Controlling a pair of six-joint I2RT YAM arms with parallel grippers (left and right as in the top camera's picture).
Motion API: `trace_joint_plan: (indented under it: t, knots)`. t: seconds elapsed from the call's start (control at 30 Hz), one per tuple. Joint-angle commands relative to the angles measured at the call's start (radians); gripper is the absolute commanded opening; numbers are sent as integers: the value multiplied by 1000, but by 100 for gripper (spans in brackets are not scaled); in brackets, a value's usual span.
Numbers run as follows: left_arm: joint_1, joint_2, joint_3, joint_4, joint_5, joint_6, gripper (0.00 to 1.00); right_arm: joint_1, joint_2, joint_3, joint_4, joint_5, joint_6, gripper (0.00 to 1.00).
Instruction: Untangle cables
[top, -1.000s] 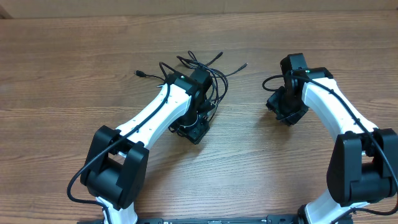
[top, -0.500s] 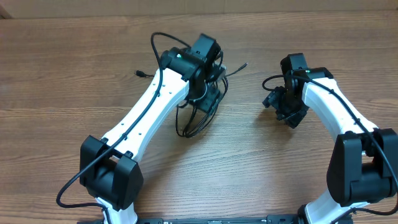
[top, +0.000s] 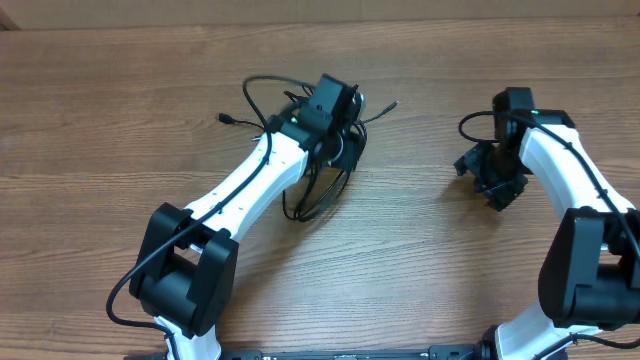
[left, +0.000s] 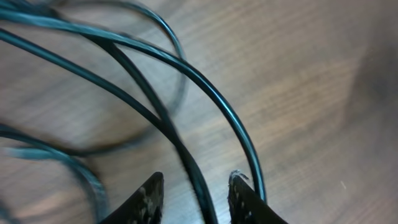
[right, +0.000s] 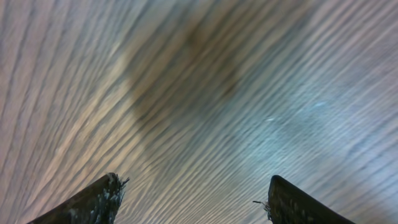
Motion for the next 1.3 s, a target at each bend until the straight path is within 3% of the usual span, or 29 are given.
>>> trace_joint_plan:
  t: [0.0, 0.2, 0.37, 0.73, 0.87, 1.1, 1.27]
  knots:
    - [-35, 6, -51, 3, 182, 54, 34, -25, 4, 8, -7, 2, -13, 74]
    - [-88, 6, -141, -51, 198, 100, 32, -39, 4, 8, -15, 2, -44, 74]
    - [-143, 5, -179, -94, 192, 171, 41, -39, 4, 8, -17, 5, -54, 75]
    - [-155, -97, 6, -298, 12, 129, 53, -39, 4, 8, -14, 5, -54, 76]
    - [-155, -95, -1, -324, -28, 129, 50, -38, 4, 8, -14, 5, -54, 76]
    - [-155, -92, -116, -290, -35, 129, 47, -36, 4, 8, -34, -3, -61, 76]
    - [-154, -92, -206, -215, -40, 129, 51, -29, 4, 0, -45, -106, -131, 75]
